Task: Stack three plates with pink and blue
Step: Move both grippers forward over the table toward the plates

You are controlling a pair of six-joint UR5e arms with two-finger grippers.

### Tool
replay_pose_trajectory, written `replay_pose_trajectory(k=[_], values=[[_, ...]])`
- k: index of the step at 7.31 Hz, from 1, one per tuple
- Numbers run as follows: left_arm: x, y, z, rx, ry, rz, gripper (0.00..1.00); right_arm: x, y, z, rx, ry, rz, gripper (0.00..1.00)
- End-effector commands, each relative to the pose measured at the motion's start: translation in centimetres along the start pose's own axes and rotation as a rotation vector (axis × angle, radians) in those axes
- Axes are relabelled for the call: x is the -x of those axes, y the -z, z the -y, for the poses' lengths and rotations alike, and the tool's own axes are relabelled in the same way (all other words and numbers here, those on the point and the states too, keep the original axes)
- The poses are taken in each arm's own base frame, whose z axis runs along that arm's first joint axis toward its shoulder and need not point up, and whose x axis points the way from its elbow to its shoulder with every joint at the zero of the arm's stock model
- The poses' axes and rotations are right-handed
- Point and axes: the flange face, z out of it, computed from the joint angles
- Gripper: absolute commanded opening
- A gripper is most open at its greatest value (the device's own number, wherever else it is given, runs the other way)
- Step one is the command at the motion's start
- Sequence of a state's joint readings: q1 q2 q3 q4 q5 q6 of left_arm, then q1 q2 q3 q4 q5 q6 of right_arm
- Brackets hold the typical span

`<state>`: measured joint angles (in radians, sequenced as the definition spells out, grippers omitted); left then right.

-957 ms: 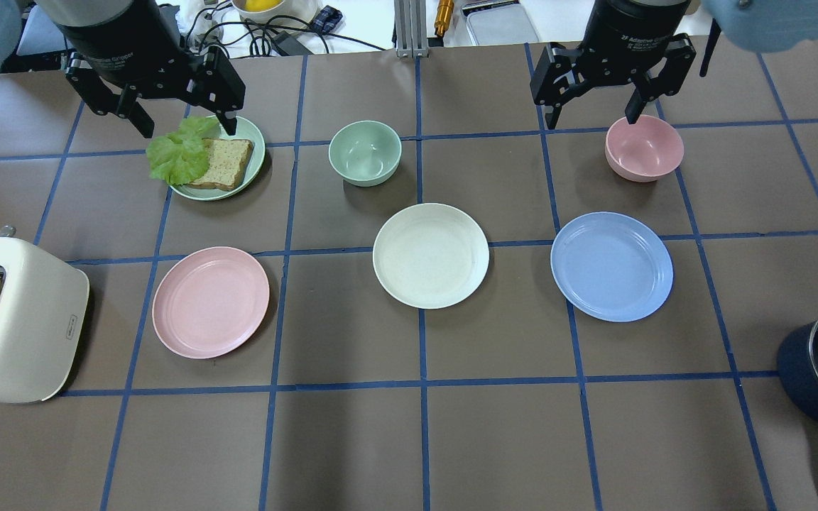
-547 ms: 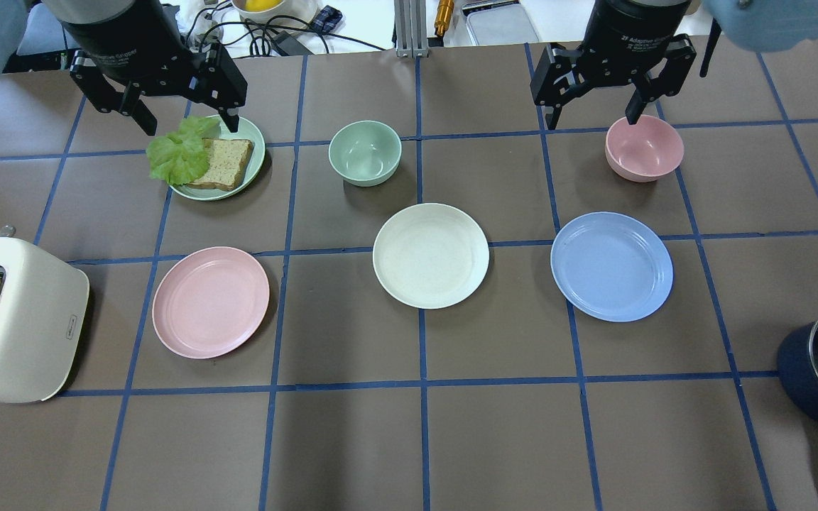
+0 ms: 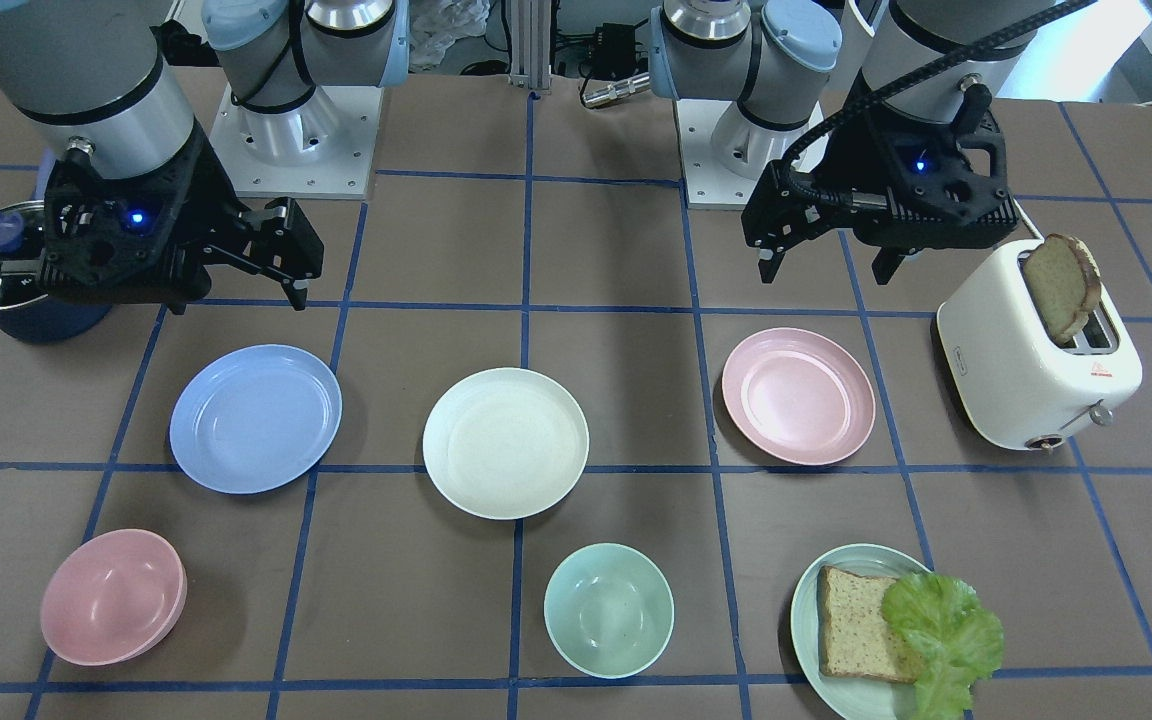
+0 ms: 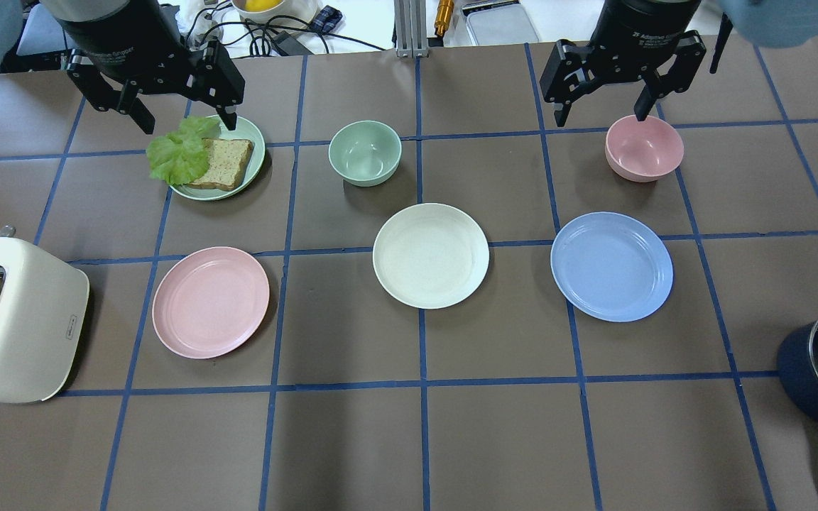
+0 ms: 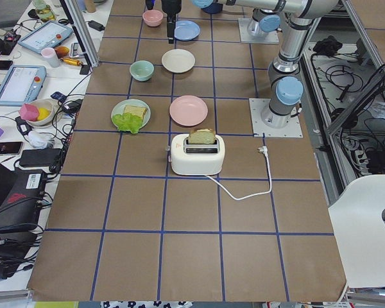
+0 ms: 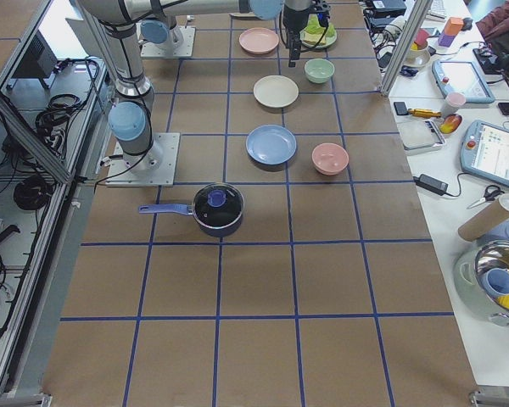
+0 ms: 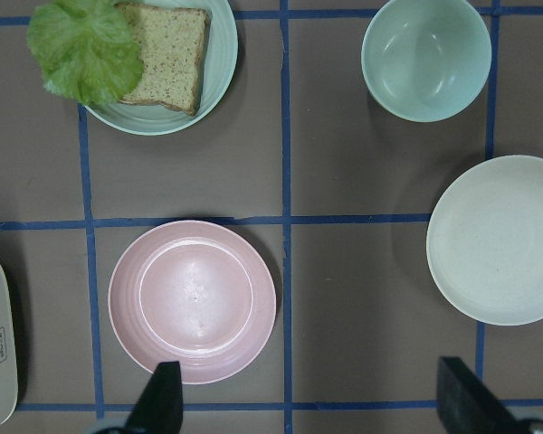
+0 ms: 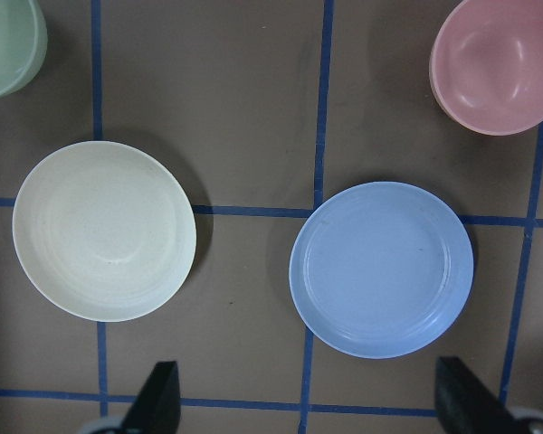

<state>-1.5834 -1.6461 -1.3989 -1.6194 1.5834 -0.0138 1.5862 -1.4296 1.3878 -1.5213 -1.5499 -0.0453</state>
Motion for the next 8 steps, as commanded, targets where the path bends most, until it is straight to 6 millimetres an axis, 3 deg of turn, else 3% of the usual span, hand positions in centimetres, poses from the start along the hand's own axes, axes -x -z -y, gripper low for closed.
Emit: replay_pose_trajectory(k=[1,2,3,5,6,7,8], values=[[0.0,0.2,-0.6,-0.003,-0.006,0.007,1.0,-6.3,-1.2,0.3,0.019,0.022,0.008,0.98],[0.1,0.3,-0.6,-0.004,-0.009,0.007,1.0,-7.4,-2.6,0.0,0.043,0.059,0.013,0.91],[0.0,0.5,-0.7,-0.007,-0.01,0.0,1.0,-8.8,-3.3,0.2,0.031,0.06,0.0,0.92],[-0.1,-0.6,-0.5,0.014,-0.021,0.0,1.0,-14.7,-6.4,-0.1,0.034,0.078,-0.005,0.92],[-0.3,-3.2,0.4,0.06,-0.005,0.003,1.0,-17.7,-8.4,-0.7,0.035,0.08,-0.001,0.92],[-0.3,-5.6,-0.2,0.107,-0.007,0.004,1.0,-19.7,-10.4,-1.4,0.044,0.064,0.019,0.92],[-0.1,-7.9,-0.8,0.135,-0.017,0.002,1.0,-20.2,-12.5,-1.9,0.031,0.061,0.015,0.92]])
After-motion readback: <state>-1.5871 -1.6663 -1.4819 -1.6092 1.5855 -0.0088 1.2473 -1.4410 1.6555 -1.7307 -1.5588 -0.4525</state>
